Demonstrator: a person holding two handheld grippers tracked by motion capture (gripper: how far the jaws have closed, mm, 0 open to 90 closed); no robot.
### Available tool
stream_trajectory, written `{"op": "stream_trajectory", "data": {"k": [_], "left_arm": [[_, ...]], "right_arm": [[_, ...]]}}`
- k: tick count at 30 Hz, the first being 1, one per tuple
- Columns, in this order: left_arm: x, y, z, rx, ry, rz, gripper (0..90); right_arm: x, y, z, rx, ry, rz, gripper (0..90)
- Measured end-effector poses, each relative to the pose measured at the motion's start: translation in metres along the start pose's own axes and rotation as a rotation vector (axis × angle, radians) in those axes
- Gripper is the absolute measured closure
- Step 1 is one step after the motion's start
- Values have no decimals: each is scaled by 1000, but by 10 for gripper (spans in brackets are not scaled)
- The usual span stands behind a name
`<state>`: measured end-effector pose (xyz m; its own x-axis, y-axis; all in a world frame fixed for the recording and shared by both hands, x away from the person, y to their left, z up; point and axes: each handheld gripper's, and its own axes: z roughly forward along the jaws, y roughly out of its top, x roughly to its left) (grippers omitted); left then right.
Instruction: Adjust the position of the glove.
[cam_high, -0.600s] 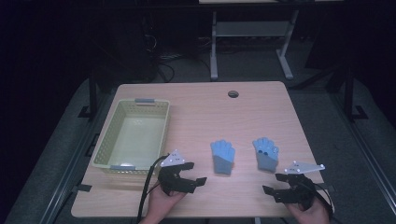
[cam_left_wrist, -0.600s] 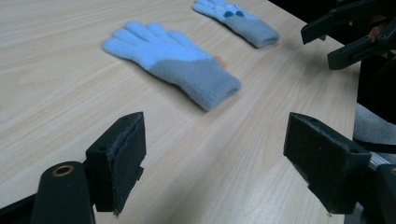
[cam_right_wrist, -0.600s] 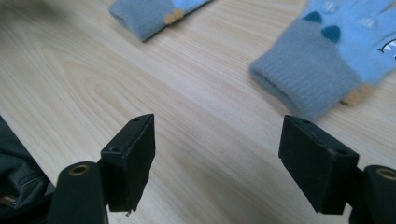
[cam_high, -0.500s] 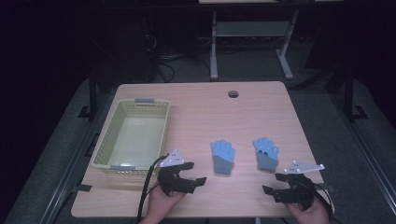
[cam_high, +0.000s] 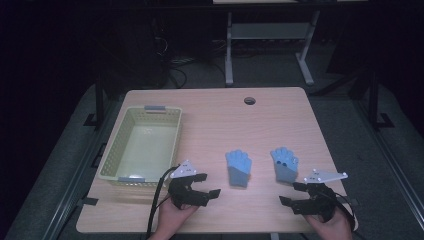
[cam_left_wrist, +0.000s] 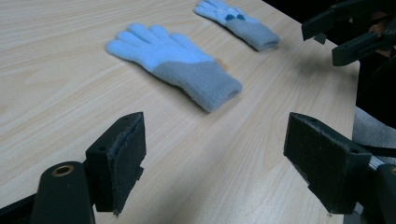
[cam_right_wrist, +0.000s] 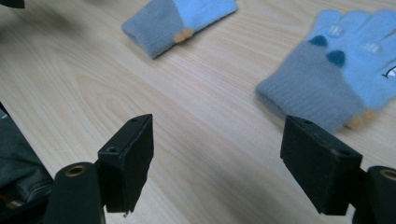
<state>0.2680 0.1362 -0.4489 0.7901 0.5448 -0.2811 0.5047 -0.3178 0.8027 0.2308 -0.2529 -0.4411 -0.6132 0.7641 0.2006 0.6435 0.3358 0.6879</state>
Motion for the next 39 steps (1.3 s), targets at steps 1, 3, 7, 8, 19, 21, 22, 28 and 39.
{"op": "stream_trajectory", "data": {"k": [1, 3, 7, 8, 19, 21, 22, 28, 39], "left_arm": [[-1, 1, 0, 1, 0, 4, 205], [-3, 0, 0, -2, -4, 3, 206], [-3, 1, -2, -2, -2, 7, 207], [-3, 1, -2, -7, -2, 3, 207], [-4, 3, -3, -15, -2, 10, 207], [-4, 3, -3, -21, -3, 6, 208], [-4, 2, -3, -17, -2, 10, 208], [-4, 3, -3, -17, -1, 10, 208], [-4, 3, -4, -43, 1, 6, 208]], "right_arm": [[-1, 3, 0, 11, 6, 1, 246], [-1, 6, -1, 11, 5, -24, 239], [-3, 13, -6, 8, 3, -23, 244], [-5, 16, -7, 7, 1, -32, 246], [-15, 45, -1, 67, -7, -39, 252], [-18, 49, 0, 73, -1, -45, 266], [-19, 51, 1, 85, 3, -49, 271], [-23, 63, 4, 120, -6, -63, 289], [-42, 90, 11, 170, -37, -59, 338]]}}
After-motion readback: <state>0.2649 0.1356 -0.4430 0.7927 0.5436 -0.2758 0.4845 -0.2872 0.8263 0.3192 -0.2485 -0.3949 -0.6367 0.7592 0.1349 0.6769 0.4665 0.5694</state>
